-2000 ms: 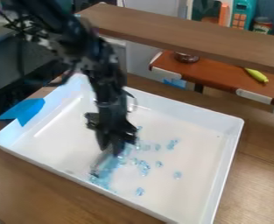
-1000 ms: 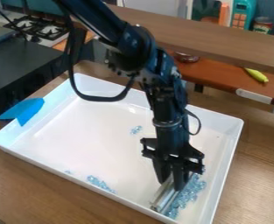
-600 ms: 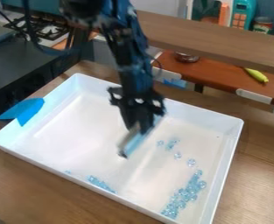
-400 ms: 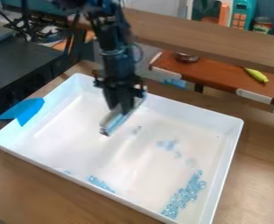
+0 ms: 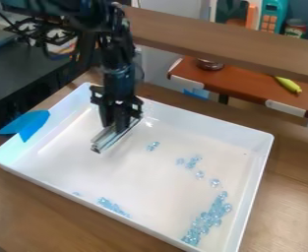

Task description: Sweep into pile

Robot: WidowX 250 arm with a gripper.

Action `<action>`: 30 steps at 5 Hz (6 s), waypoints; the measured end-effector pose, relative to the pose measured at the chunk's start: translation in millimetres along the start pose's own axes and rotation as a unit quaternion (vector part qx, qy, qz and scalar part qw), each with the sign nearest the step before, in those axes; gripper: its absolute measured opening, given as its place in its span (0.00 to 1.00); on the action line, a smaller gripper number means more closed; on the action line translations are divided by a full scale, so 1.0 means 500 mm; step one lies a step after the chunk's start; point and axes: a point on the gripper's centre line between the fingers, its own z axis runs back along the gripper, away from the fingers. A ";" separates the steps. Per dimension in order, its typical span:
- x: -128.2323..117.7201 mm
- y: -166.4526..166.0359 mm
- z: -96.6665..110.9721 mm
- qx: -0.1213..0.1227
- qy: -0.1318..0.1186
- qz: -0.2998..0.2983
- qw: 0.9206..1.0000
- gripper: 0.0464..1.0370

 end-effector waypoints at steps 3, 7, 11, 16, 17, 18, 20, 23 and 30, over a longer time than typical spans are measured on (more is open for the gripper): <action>0.000 -0.122 -0.043 -0.011 0.022 -0.041 0.999 0.30; -0.018 -0.279 -0.055 -0.024 0.011 -0.086 0.996 0.30; -0.029 -0.338 -0.042 -0.037 0.015 -0.111 0.993 0.30; -0.104 0.000 0.000 0.071 0.020 -0.055 0.996 0.30; -0.123 0.010 0.008 0.094 0.024 -0.088 0.991 0.30; -0.131 0.034 0.004 0.113 0.023 -0.108 0.987 0.30; -0.132 0.056 -0.009 0.114 0.000 -0.100 0.988 0.30; -0.152 0.010 -0.041 0.071 0.001 -0.068 0.995 0.30; -0.168 -0.246 -0.061 -0.035 0.015 -0.038 0.999 0.30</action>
